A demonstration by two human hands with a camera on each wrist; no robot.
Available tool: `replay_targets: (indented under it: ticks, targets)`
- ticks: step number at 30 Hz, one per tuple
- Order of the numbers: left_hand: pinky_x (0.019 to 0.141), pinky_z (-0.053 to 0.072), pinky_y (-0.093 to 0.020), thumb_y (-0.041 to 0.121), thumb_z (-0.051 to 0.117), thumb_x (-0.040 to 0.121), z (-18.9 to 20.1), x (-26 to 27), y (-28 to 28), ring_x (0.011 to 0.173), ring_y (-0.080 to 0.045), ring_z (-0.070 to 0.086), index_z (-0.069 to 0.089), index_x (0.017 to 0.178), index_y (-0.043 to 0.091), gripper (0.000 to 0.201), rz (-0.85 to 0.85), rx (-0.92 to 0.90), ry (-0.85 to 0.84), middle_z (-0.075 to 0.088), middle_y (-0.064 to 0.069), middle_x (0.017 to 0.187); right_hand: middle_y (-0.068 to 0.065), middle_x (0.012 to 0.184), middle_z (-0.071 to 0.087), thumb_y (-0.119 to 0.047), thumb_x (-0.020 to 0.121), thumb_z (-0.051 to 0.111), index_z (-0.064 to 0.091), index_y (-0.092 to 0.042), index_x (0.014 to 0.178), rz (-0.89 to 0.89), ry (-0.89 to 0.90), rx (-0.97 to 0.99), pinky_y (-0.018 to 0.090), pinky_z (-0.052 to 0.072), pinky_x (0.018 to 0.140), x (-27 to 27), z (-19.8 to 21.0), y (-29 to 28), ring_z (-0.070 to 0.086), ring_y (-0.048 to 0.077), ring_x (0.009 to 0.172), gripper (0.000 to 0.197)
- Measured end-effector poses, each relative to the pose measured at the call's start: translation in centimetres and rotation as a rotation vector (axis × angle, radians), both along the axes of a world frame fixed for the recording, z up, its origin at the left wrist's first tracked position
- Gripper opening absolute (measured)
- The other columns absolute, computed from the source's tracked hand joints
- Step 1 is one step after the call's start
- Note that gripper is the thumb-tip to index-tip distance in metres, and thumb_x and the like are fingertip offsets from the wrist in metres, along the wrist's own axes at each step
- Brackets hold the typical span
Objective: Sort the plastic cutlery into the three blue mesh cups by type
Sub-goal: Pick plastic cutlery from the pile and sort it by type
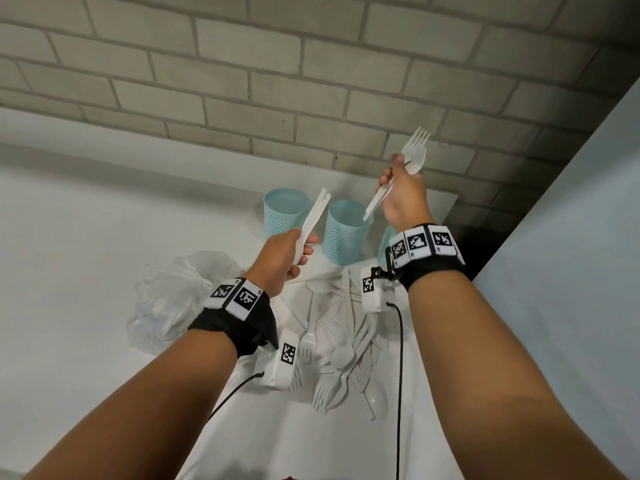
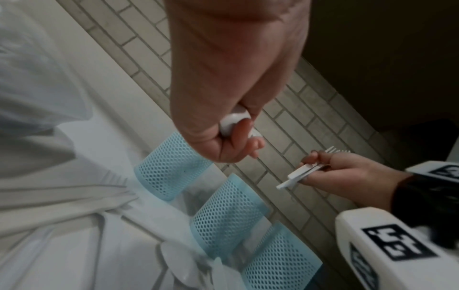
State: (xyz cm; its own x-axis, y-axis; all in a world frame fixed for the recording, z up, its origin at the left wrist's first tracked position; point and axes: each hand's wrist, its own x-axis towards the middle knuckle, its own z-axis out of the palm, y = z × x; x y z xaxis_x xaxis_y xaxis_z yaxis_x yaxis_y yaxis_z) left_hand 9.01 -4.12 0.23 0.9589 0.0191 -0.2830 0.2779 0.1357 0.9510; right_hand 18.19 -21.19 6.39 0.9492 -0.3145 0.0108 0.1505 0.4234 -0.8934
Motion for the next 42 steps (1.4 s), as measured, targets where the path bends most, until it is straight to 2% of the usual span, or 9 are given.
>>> replay_targets:
  ticks: [9,12,15,20,24,26,33,38,42]
  targets:
    - [0.037,0.024,-0.012,0.02,0.033,0.095,-0.2,0.8,1.4,0.054,-0.007,0.035,0.065,0.09,0.015,0.033,-0.081,0.094,0.132,0.043,0.003,0.067,0.002,0.072,0.051,-0.005,0.097,0.045,0.049,-0.015,0.085,-0.016,-0.003,-0.272,0.02,0.044,0.066,3.8,-4.4,1.7,0.051,0.012,0.063,0.017]
    - [0.036,0.023,-0.011,0.021,0.037,0.095,0.0,0.9,1.6,0.055,-0.007,0.035,0.064,0.097,0.013,0.028,-0.116,0.133,0.152,0.042,0.003,0.068,0.004,0.083,0.057,0.0,0.093,0.051,0.052,-0.006,0.103,-0.001,0.041,-0.251,0.022,0.049,0.075,4.2,-5.1,1.5,0.058,0.014,0.073,0.012]
    - [0.039,0.021,-0.013,0.018,0.042,0.094,0.2,0.9,1.7,0.054,-0.008,0.034,0.064,0.103,0.009,0.025,-0.135,0.182,0.106,0.042,0.001,0.071,0.004,0.097,0.058,0.004,0.087,0.059,0.049,-0.002,0.123,0.01,0.072,-0.283,0.025,0.045,0.093,4.1,-5.0,0.7,0.057,0.018,0.095,0.038]
    - [0.049,0.035,-0.016,0.018,0.05,0.095,0.3,0.4,1.4,0.057,-0.008,0.045,0.062,0.099,0.014,0.013,-0.198,0.331,-0.043,0.049,-0.001,0.074,0.01,0.128,0.054,0.001,0.084,0.063,0.049,-0.004,0.128,-0.055,-0.022,-0.403,0.023,0.04,0.1,2.8,-3.0,0.5,0.051,0.016,0.119,0.046]
    - [0.045,0.04,-0.006,0.017,0.061,0.09,0.7,0.2,0.8,0.062,-0.007,0.053,0.065,0.111,0.011,0.023,-0.197,0.407,-0.152,0.056,0.002,0.077,0.004,0.095,0.067,-0.006,0.093,0.054,0.063,-0.004,0.103,0.062,-0.158,-0.393,0.023,0.05,0.085,-0.1,-0.8,1.4,0.064,0.012,0.087,0.014]
    - [0.045,0.04,-0.004,0.015,0.066,0.086,0.9,0.2,0.5,0.061,-0.007,0.053,0.063,0.114,0.008,0.029,-0.149,0.406,-0.207,0.057,0.0,0.085,0.006,0.088,0.068,-0.014,0.097,0.048,0.064,-0.008,0.094,0.256,-0.158,-0.462,0.02,0.053,0.076,-2.0,-0.2,1.7,0.066,0.01,0.077,0.017]
    - [0.068,0.047,-0.017,0.005,0.068,0.083,1.1,0.0,0.1,0.072,-0.006,0.054,0.059,0.116,0.005,0.035,-0.004,0.285,-0.268,0.059,-0.001,0.09,0.001,0.094,0.071,-0.044,0.084,0.064,0.071,-0.018,0.091,0.676,0.146,-1.147,0.032,0.049,0.088,-5.1,-2.9,-0.1,0.064,0.014,0.087,0.028]
    - [0.084,0.052,-0.031,-0.002,0.063,0.084,0.7,-0.2,-0.4,0.085,-0.021,0.061,0.055,0.117,0.0,0.034,0.09,0.084,-0.23,0.063,-0.012,0.093,-0.001,0.079,0.072,-0.014,0.094,0.054,0.063,-0.011,0.093,0.878,0.265,-0.868,0.02,0.055,0.066,-7.2,-4.2,-0.5,0.069,0.009,0.072,0.01]
    - [0.07,0.054,-0.017,-0.001,0.056,0.089,0.3,-0.2,-1.0,0.079,-0.012,0.062,0.057,0.116,-0.004,0.027,0.106,-0.015,-0.218,0.064,-0.008,0.089,0.003,0.074,0.071,-0.004,0.093,0.052,0.064,-0.008,0.098,0.932,0.344,-0.677,0.025,0.059,0.066,-7.9,-4.8,-0.8,0.07,0.013,0.067,0.013]
